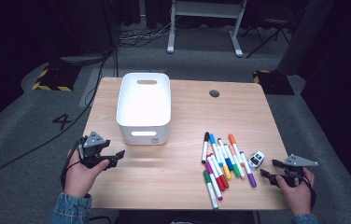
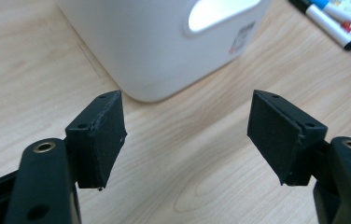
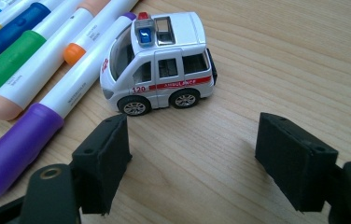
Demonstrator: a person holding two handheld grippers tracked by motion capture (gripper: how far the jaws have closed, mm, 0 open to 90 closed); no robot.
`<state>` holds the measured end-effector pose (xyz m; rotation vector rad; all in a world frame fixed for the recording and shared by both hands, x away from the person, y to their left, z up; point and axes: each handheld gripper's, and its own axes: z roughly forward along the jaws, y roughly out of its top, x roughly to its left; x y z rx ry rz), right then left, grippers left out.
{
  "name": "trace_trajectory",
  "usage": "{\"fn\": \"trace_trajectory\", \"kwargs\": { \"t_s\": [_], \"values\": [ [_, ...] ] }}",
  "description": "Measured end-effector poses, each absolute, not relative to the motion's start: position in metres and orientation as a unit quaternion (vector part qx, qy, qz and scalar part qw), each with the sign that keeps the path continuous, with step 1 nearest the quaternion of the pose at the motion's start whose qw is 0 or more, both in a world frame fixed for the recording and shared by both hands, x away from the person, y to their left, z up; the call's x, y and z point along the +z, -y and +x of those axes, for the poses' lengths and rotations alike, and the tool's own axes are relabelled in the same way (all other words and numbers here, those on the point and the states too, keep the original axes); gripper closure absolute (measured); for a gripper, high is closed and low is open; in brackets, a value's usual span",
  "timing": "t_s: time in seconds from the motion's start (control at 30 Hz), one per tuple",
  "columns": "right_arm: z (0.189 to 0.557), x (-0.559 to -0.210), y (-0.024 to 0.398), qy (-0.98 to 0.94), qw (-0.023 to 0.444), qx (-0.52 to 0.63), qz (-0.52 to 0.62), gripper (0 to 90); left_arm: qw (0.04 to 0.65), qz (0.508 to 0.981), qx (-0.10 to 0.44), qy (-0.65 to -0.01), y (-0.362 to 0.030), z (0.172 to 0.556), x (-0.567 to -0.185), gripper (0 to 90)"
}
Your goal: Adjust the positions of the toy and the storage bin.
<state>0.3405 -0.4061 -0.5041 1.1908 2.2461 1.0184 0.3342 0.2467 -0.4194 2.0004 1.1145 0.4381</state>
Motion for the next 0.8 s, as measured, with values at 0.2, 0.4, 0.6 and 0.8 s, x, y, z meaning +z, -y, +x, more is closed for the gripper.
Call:
{"fn": "trace_trajectory", "kwargs": {
  "t_s": [0.2, 0.4, 0.6, 0.8],
  "values": [
    [0.340, -0.504, 0.406, -0.803, 0.200, 0.364, 0.426, 26.1, 0.410, 0.778, 0.192, -0.436, -0.251, 0.339, -0.398, 31.9],
    [0.340, -0.504, 0.406, -0.803, 0.200, 0.364, 0.426, 26.1, 0.424, 0.767, 0.197, -0.439, -0.250, 0.348, -0.382, 31.7],
    [0.340, -0.504, 0.405, -0.802, 0.200, 0.364, 0.428, 25.7, 0.449, 0.741, 0.210, -0.454, -0.250, 0.364, -0.370, 32.8],
    [0.340, -0.504, 0.405, -0.802, 0.200, 0.364, 0.428, 25.7, 0.452, 0.734, 0.227, -0.453, -0.247, 0.387, -0.377, 35.5]
  ]
}}
